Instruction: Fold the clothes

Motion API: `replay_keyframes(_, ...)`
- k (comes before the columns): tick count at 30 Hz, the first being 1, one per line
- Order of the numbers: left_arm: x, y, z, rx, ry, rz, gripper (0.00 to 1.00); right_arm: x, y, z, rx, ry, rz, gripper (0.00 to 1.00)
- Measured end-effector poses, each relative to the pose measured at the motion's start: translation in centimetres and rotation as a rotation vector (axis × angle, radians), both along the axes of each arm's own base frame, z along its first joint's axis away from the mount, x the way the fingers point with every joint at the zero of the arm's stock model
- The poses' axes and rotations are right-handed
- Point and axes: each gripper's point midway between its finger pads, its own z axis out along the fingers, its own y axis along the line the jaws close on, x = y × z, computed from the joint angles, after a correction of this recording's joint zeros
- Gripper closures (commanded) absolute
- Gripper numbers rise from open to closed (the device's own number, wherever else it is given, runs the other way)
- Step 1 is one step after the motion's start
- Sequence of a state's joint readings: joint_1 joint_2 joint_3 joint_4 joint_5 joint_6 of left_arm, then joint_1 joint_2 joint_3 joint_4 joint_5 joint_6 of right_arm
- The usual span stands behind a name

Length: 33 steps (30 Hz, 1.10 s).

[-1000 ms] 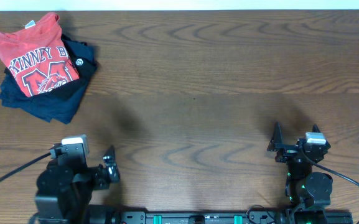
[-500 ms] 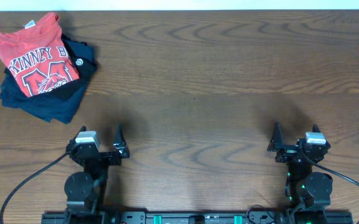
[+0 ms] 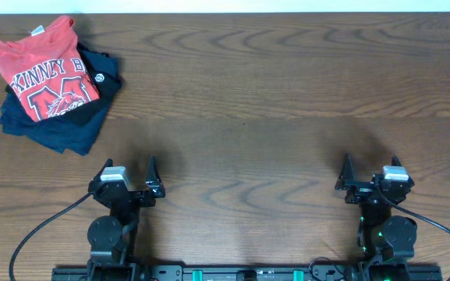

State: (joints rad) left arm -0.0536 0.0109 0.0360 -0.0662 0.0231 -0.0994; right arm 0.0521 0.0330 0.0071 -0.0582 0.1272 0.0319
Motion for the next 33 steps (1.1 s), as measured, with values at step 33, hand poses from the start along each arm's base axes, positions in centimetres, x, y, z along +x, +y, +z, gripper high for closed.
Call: replay_keyframes(33,0.04,0.07,0.25,-0.001,-0.011,0.004,0.02,0.0,0.0,0.0,0.0,0.0,0.0,0.01)
